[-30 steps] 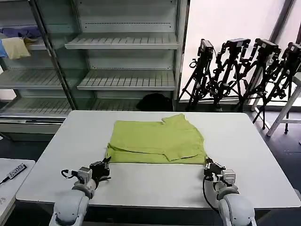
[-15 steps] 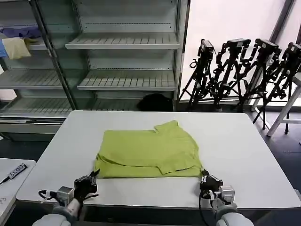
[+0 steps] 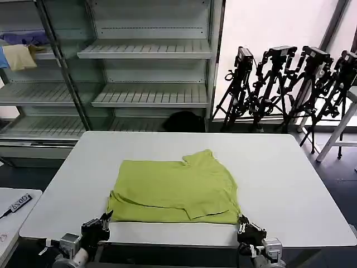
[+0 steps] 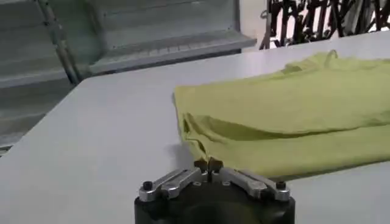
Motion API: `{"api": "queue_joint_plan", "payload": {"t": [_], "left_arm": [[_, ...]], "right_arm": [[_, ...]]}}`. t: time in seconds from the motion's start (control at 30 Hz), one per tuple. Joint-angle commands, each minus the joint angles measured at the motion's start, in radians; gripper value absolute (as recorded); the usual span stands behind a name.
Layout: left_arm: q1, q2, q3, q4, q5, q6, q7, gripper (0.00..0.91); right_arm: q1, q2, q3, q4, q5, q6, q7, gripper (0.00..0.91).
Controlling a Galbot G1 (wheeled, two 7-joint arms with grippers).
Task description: Fold and organize the clothes.
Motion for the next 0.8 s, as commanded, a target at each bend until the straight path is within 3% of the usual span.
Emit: {"api": "queue_joint_plan", "payload": {"t": [0.03, 0.53, 0.8], "left_arm": [[0.030, -0.009, -0.005, -0.019, 0.020, -0.013, -0.014, 0.907], [-0.002, -0.013, -0.018, -0.005, 0.018, -0.024, -0.072, 0.907], [-0.165, 0.014, -0.034, 0.015, -0.049, 0.016, -0.060, 0.907]], "right_arm": [[-0.025, 0.004, -0.007, 0.020, -0.011, 0.000, 0.003, 0.907], [0.028, 0.010, 0.014, 0.043, -0.020, 0.001, 0.013, 0.907], [0.210, -0.007, 0.007, -0.015, -0.018, -0.004, -0.007, 0.907]]}}
